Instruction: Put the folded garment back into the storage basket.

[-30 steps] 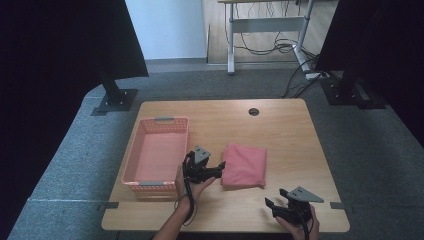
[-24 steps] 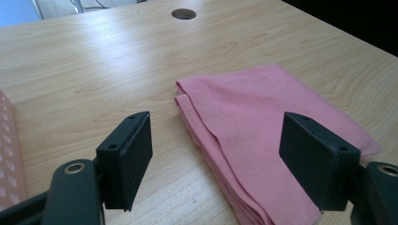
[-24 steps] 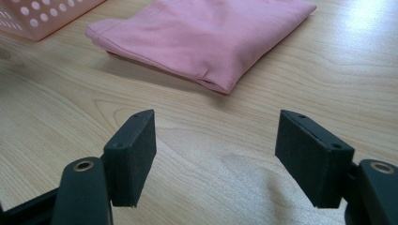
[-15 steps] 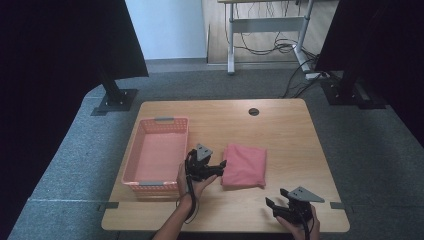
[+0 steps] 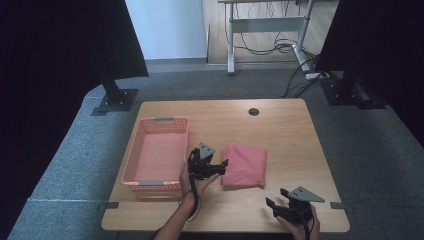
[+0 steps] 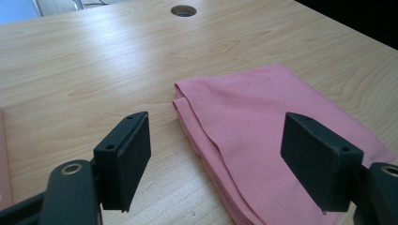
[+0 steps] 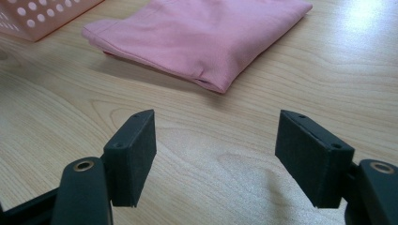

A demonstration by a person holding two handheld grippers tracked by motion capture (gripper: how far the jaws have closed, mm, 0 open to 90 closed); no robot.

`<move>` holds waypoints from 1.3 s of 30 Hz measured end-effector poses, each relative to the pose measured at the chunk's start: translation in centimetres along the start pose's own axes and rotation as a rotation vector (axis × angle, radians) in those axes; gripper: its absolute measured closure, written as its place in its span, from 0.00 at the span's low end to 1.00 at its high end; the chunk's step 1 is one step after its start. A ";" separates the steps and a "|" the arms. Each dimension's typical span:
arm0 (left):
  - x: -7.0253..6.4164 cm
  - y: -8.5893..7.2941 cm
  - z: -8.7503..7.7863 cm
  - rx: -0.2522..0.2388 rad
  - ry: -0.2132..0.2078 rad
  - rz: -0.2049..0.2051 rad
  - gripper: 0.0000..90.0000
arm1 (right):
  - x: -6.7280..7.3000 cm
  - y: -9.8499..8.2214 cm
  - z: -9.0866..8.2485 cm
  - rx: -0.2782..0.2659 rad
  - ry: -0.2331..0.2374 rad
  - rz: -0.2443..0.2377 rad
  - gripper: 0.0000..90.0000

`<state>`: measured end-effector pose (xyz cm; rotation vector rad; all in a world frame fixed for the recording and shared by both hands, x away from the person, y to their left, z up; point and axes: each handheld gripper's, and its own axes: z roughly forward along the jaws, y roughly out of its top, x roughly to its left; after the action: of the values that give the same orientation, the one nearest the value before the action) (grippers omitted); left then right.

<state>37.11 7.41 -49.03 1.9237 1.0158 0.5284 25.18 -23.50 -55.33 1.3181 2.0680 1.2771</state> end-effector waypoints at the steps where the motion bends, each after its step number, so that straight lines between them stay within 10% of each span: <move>1: 0.0 0.0 0.0 0.000 0.000 0.000 0.27 | 0.0 0.0 0.0 0.000 0.000 0.000 0.33; 39: 0.6 1.3 2.5 0.041 0.026 0.033 0.26 | 0.0 -0.1 0.1 0.011 -0.004 0.000 0.33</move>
<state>39.70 6.30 -49.28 1.9770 1.0197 0.5563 25.21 -23.47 -55.46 1.3247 2.0753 1.2641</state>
